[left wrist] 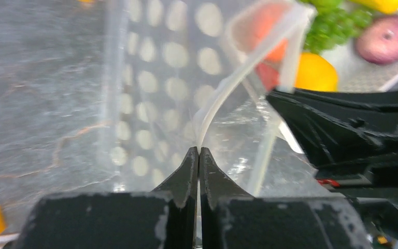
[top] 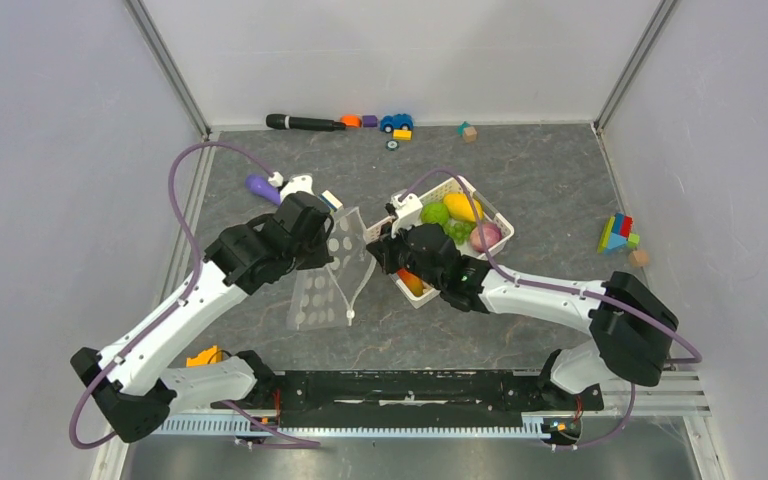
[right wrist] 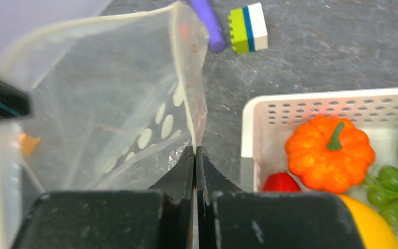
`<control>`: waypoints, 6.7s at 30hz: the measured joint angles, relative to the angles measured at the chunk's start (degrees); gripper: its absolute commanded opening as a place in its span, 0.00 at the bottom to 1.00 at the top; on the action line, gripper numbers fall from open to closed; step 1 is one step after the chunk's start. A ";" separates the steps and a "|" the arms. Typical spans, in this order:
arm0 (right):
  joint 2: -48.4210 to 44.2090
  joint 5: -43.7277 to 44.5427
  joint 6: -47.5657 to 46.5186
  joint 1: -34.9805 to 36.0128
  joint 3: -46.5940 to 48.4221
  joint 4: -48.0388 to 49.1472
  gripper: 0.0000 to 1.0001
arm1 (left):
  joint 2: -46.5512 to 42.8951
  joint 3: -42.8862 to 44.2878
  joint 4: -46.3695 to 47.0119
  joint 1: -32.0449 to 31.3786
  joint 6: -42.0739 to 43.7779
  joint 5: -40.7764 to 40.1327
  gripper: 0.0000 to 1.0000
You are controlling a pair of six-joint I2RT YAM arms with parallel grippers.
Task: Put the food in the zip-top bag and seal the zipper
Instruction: Open the zipper of the food storage bag at the center of the board, then pick up the fake fruit from the bin, then place the fake fruit in the zipper food storage bag.
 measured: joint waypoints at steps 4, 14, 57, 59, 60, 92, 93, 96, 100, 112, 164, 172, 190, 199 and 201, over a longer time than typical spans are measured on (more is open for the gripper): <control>-1.36 2.49 -3.43 -0.26 0.00 -5.66 0.00 | -0.87 1.66 -6.16 0.00 -1.73 -8.70 0.02; -6.10 1.29 -10.29 -1.01 0.07 -11.32 0.00 | 0.48 3.08 -15.08 -0.74 -6.73 -19.19 0.02; -19.06 -17.49 -22.80 -12.41 -4.31 -21.99 0.98 | 1.46 -1.42 5.05 -0.28 6.45 0.90 0.02; -18.16 -14.14 -21.70 -12.61 -4.31 -23.89 0.98 | 1.11 -1.55 5.40 -0.28 6.64 0.46 0.02; -17.44 -12.61 -20.94 -12.76 -4.31 -24.72 0.98 | 0.87 -1.77 5.75 -0.26 6.73 0.35 0.02; 4.39 -1.05 -9.05 -13.27 -4.55 -14.84 0.89 | 0.00 -4.26 7.69 1.20 6.82 0.48 0.02; 4.52 -1.09 -9.27 -13.27 -4.66 -14.23 0.86 | 0.00 -4.37 7.72 1.31 6.84 0.55 0.02; 4.72 -1.40 -9.79 -13.27 -4.70 -13.31 0.74 | 0.00 -4.61 7.69 1.42 6.84 0.57 0.02; 4.52 -2.21 -10.40 -13.25 -5.27 -12.85 0.55 | 0.00 -4.79 7.72 1.46 6.84 0.59 0.02; -8.00 -1.07 -11.19 -13.27 -9.01 -12.81 0.38 | -0.70 -4.85 7.74 2.05 6.84 0.74 0.02; 0.39 -8.92 -17.22 -1.33 1.22 8.74 0.53 | -6.54 -9.40 16.68 6.86 7.56 24.15 0.02; 0.28 -9.49 -17.20 -1.18 1.22 7.08 0.53 | -7.21 -9.84 18.12 7.43 7.56 25.97 0.02; -0.96 -10.58 -16.48 -1.64 1.29 3.74 0.98 | -7.39 -10.58 17.70 7.85 7.56 27.34 0.02; -7.04 -11.50 -18.25 -1.77 1.55 -2.45 0.98 | -7.37 -10.58 17.22 8.39 7.54 26.91 0.02; -9.68 -12.11 -18.78 -1.81 1.49 -3.52 0.98 | -7.37 -10.58 17.40 8.66 7.54 26.40 0.02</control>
